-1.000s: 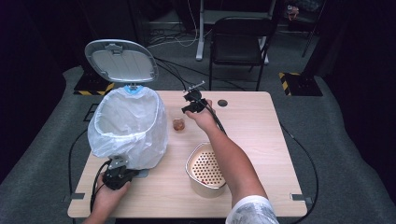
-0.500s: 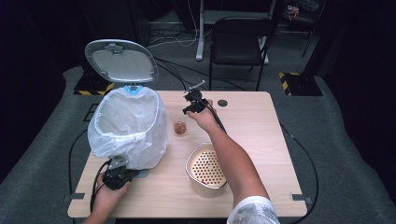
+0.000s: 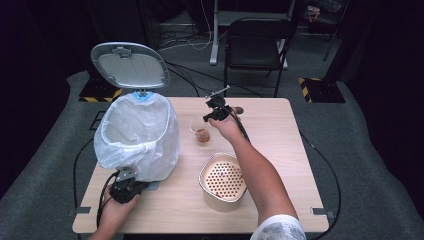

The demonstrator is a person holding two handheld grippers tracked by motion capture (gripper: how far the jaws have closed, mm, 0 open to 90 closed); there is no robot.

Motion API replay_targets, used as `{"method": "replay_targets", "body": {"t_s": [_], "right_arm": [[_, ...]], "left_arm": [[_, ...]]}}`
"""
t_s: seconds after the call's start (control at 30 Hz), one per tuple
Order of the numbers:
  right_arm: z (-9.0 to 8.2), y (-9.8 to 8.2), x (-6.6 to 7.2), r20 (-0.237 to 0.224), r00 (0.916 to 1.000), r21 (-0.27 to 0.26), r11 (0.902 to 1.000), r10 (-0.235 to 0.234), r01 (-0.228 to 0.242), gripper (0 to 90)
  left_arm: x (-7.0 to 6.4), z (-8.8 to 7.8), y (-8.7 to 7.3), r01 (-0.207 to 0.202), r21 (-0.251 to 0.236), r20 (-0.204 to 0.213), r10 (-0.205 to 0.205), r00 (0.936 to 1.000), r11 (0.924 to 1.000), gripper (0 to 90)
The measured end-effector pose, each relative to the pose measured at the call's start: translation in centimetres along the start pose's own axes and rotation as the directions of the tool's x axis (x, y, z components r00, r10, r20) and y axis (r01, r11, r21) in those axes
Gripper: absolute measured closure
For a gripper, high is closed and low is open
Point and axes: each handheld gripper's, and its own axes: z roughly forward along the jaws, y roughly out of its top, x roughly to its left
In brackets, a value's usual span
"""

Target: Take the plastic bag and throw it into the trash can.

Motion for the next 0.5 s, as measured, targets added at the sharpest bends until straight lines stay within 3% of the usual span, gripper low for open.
{"method": "replay_targets", "body": {"t_s": [0.03,0.1,0.23,0.27,0.5], "right_arm": [[-0.2,-0.2,-0.2,0.001,1.0000,-0.004,1.0000,0.009,-0.009,87.6],[-0.5,-0.6,-0.5,-0.002,0.9999,-0.004,0.9999,0.015,-0.015,87.6],[-1.2,-1.4,-1.3,0.000,0.9994,-0.012,0.9993,0.035,-0.035,87.6],[-1.5,-1.6,-1.5,-0.005,0.9991,-0.012,0.9991,0.042,-0.042,87.6],[-2.8,-3.3,-2.5,-0.013,0.9970,-0.024,0.9968,0.076,-0.076,87.7]], "left_arm": [[0.0,0.0,0.0,0.007,-0.002,-0.014,-0.007,0.9999,1.0000,90.0],[0.1,0.0,0.0,-0.003,0.000,0.009,0.003,1.0000,1.0000,90.0],[0.0,0.0,0.0,0.001,0.001,0.001,-0.001,1.0000,1.0000,90.0],[0.3,-0.2,0.1,-0.039,0.037,-0.004,0.039,0.9992,0.9986,90.0],[0.3,-0.2,0.0,-0.033,0.032,-0.005,0.033,0.9994,0.9989,90.0]]}}
